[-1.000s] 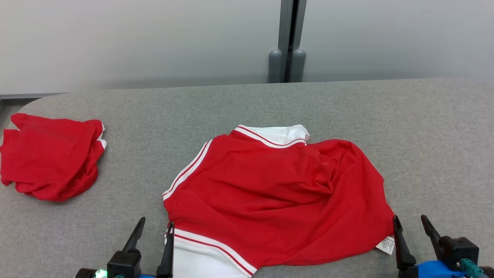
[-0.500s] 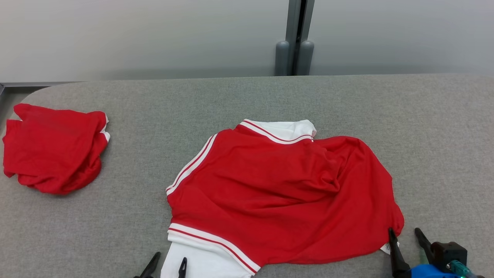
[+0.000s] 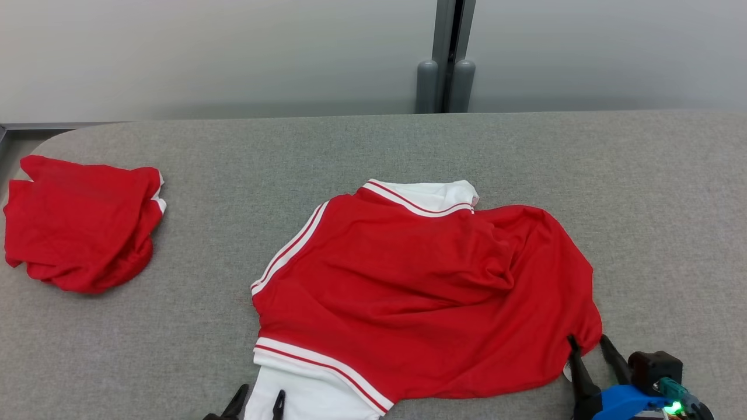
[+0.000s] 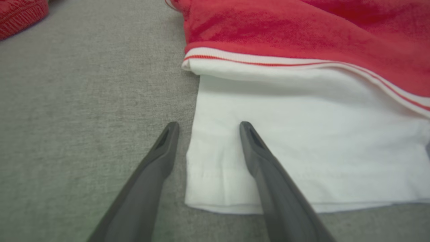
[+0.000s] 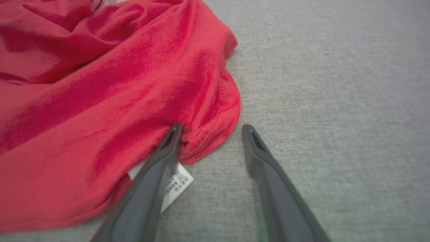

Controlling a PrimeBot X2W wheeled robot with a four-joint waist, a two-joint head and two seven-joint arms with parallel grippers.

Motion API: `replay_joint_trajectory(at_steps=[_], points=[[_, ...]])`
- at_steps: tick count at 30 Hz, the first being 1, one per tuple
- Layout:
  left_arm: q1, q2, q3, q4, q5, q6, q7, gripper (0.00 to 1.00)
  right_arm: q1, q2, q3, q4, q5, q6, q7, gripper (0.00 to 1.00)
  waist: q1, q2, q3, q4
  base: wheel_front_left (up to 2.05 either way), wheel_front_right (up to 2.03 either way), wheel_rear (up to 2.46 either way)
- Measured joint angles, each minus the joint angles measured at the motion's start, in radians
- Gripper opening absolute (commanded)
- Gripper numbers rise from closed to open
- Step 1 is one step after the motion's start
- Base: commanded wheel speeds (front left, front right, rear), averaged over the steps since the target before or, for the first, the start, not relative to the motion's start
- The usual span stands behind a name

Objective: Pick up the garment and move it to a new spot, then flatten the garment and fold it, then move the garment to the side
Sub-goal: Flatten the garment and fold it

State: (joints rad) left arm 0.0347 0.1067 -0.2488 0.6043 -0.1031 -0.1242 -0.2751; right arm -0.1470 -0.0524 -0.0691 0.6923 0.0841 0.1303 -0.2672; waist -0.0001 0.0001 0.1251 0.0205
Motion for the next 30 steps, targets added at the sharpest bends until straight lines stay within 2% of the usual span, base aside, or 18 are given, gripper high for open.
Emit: replay_joint_trajectory(at_steps=[5, 9, 12, 13, 18, 25, 30], points=[[-0.036, -0.013, -0.052, 0.041, -0.056, 0.000, -0.001, 0.00, -0.014, 0.003, 0.036, -0.004, 0.045, 0.000, 0.002, 0.00, 0.0002, 0.0000, -0.004, 0.002, 0.00, 0.00, 0.00], [-0.040, -0.016, -0.090, 0.029, -0.134, 0.000, 0.002, 0.00, -0.003, 0.003, 0.044, -0.086, 0.062, 0.000, 0.003, 0.00, 0.0003, 0.0000, -0.015, 0.001, 0.00, 0.00, 0.00], [-0.041, -0.019, -0.106, -0.026, -0.187, -0.002, 0.010, 0.00, 0.024, 0.003, 0.046, -0.170, 0.079, 0.000, 0.003, 0.00, 0.0003, 0.0000, -0.020, -0.002, 0.00, 0.00, 0.00], [-0.055, -0.015, -0.104, -0.082, -0.211, -0.002, 0.012, 0.00, 0.029, 0.003, 0.046, -0.230, 0.085, 0.000, 0.003, 0.00, 0.0003, 0.0000, -0.022, -0.005, 0.00, 0.00, 0.00], [-0.130, 0.018, -0.073, -0.195, -0.252, -0.006, 0.012, 0.00, 0.010, -0.003, 0.067, -0.323, 0.092, 0.000, 0.003, 0.00, 0.0002, 0.0000, -0.015, -0.014, 0.00, 0.00, 0.00], [-0.408, 0.080, -0.022, -0.273, -0.296, -0.006, 0.020, 0.00, -0.221, -0.044, 0.112, -0.382, 0.111, 0.000, 0.003, 0.00, 0.0003, 0.0000, 0.054, -0.044, 0.00, 0.00, 0.00], [-0.700, 0.130, 0.009, -0.249, -0.314, -0.006, 0.068, 0.00, -0.490, -0.073, 0.161, -0.318, 0.140, 0.000, 0.009, 0.00, 0.0004, 0.0000, 0.143, -0.077, 0.00, 0.00, 0.00]])
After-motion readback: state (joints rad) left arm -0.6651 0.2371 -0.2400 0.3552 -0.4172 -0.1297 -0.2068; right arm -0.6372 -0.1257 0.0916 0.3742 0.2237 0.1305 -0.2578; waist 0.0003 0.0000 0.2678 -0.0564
